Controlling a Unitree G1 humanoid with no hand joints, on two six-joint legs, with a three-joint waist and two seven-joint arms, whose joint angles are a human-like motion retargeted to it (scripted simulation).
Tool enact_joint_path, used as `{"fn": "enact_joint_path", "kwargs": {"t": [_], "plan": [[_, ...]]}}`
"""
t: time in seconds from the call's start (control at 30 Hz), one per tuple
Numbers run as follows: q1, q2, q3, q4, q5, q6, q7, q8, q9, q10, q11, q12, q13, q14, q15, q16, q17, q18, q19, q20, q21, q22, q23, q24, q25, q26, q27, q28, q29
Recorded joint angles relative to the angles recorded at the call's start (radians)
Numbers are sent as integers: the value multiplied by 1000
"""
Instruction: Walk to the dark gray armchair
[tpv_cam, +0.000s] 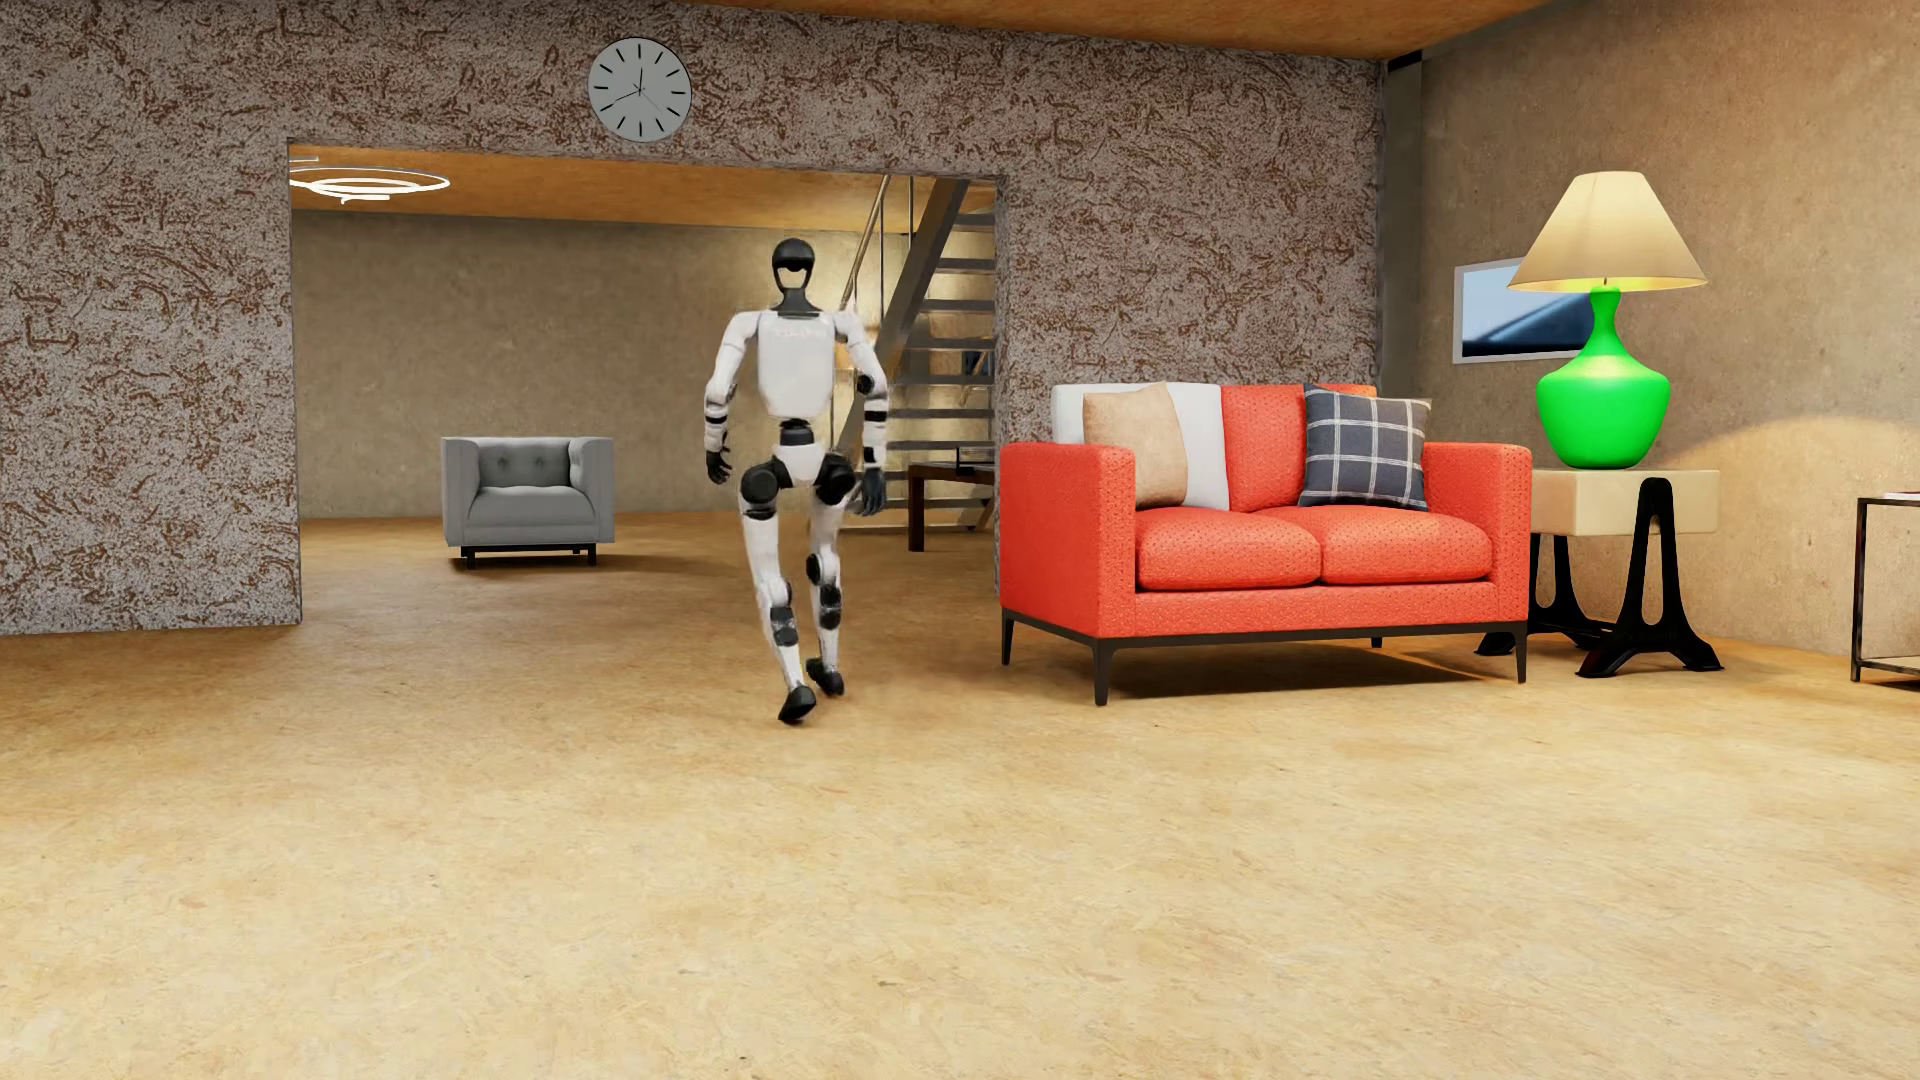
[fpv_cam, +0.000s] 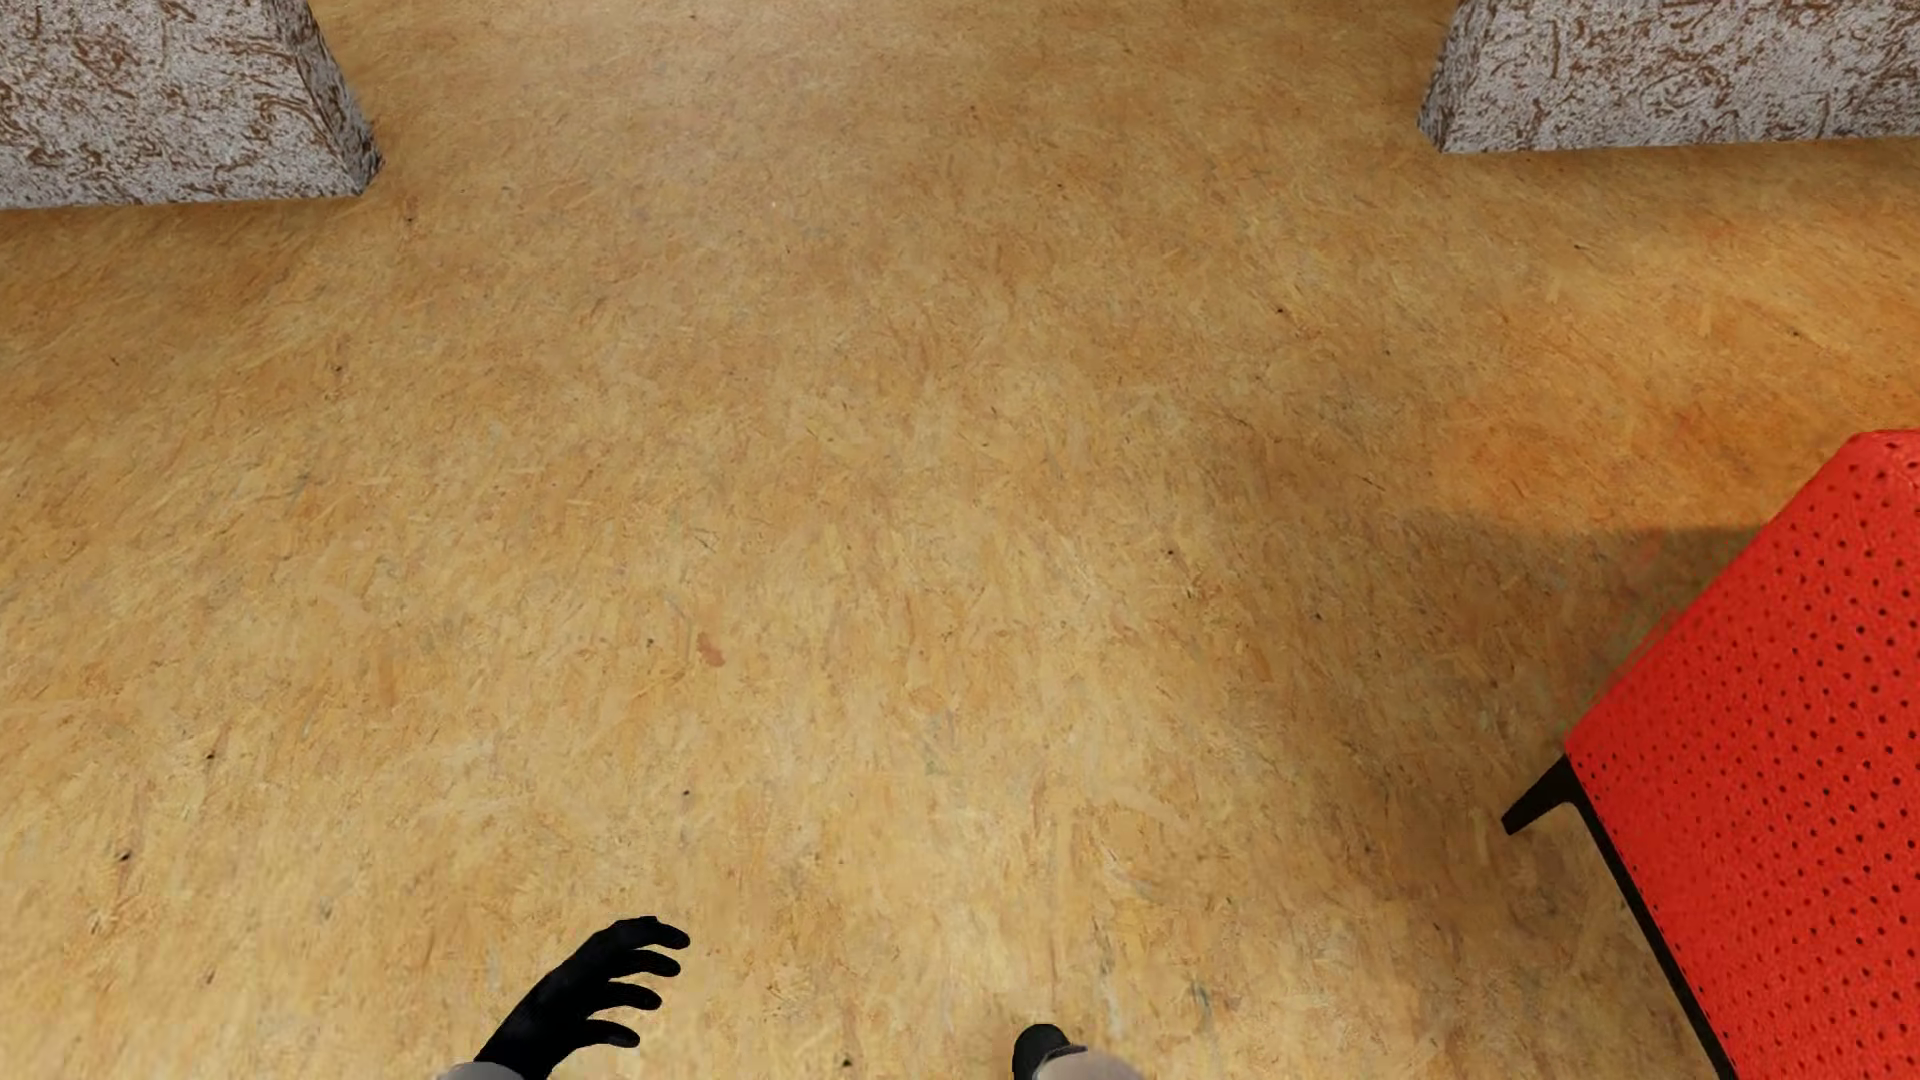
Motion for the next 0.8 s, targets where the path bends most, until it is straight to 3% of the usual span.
{"fn": "enact_joint_path", "kwargs": {"t": [0.03, 0.07, 0.1, 0.13, 0.17, 0.2, 0.23, 0.27, 0.33, 0.4, 0.47, 0.5, 0.53, 0.57, 0.6, 0.67, 0.73, 0.77, 0.8], "plan": [[32, -24, -36, 21, 4, 1, 0, 0, 4, 23, -6, -10, 20, 3, -5, 1, 2, 0, 0, 20, 22, -2, 11, 0, 0, 0, 0, 0, 0], [77, -44, -56, 46, 22, 12, 0, 0, 9, 50, 14, -7, 33, 50, 175, -9, 2, 0, 0, 40, 39, 30, 27, 0, 0, 0, 0, 0, 0], [73, -81, -49, 62, 52, 26, 0, 0, -10, 112, 58, 9, 37, 175, 437, -22, 7, 0, 0, 52, 51, 70, 40, 0, 0, 0, 0, 0, 0], [30, -86, -32, 110, 99, 60, 0, 0, -15, 272, 141, 29, 26, 374, 568, -47, 7, 0, 0, 37, 78, 154, 57, 0, 0, 0, 0, 0, 0], [-15, -31, -7, 125, 130, 66, 0, 0, -3, 443, 198, 52, 8, 541, 566, -65, 4, 0, 0, 8, 71, 253, 55, 0, 0, 0, 0, 0, 0], [-133, 29, 17, 124, 156, 54, 0, 0, 7, 656, 205, 65, -31, 528, 541, -56, 16, 0, 0, -44, 55, 335, 37, 0, 0, 0, 0, 0, 0], [-233, 127, 63, 139, 178, 58, 0, 0, 29, 826, 178, 59, -61, 368, 490, -68, 3, 0, 0, -105, 22, 420, -14, 0, 0, 0, 0, 0, 0], [-319, 220, 142, 125, 178, 33, 0, 0, 31, 905, 155, 80, -98, 215, 437, -64, 4, 0, 0, -141, -11, 484, -57, 0, 0, 0, 0, 0, 0], [-476, 395, 271, 105, 154, -3, 0, 0, 25, 828, 82, 156, -189, 113, 316, -55, -14, 0, 0, -182, -79, 550, -167, 0, 0, 0, 0, 0, 0], [-560, 553, 366, 97, 110, -28, 0, 0, 13, 501, 9, 242, -268, 151, 187, -35, -34, 0, 0, -203, -198, 570, -286, 0, 0, 0, 0, 0, 0], [-615, 676, 418, 118, 105, -18, 0, 0, -11, 113, -52, 295, -352, 354, 58, -21, -41, 0, 0, -206, -335, 571, -359, 0, 0, 0, 0, 0, 0], [-638, 705, 440, 123, 89, -19, 0, 0, -28, 49, -51, 306, -390, 700, 20, -17, -46, 0, 0, -210, -387, 571, -392, 0, 0, 0, 0, 0, 0], [-663, 712, 469, 126, 69, -20, 0, 0, -38, -393, -33, 307, -417, 905, 7, -19, -53, 0, 0, -212, -432, 585, -429, 0, 0, 0, 0, 0, 0], [-711, 755, 466, 123, 70, -16, 0, 0, -49, -10, -25, 316, -432, 905, 20, -28, -53, 0, 0, -176, -437, 603, -432, 0, 0, 0, 0, 0, 0], [-717, 778, 486, 100, 37, -23, 0, 0, -49, 64, 21, 313, -417, 639, 62, -36, -52, 0, 0, -161, -457, 615, -450, 0, 0, 0, 0, 0, 0], [-709, 744, 467, 5, -15, -39, 0, 0, -76, 185, 265, 322, -335, 352, 278, -42, -16, 0, 0, -150, -490, 642, -437, 0, 0, 0, 0, 0, 0], [-550, 616, 447, -12, -54, -56, 0, 0, -30, 266, 674, 291, -289, 214, 455, -48, 40, 0, 0, -117, -459, 596, -305, 0, 0, 0, 0, 0, 0], [-498, 525, 418, -24, -43, -50, 0, 0, -14, 261, 852, 246, -297, 182, 456, -50, 51, 0, 0, -100, -391, 605, -205, 0, 0, 0, 0, 0, 0], [-454, 442, 351, -51, -54, -45, 0, 0, 0, 225, 933, 199, -298, 182, 460, -42, 25, 0, 0, -112, -216, 521, -157, 0, 0, 0, 0, 0, 0]]}}
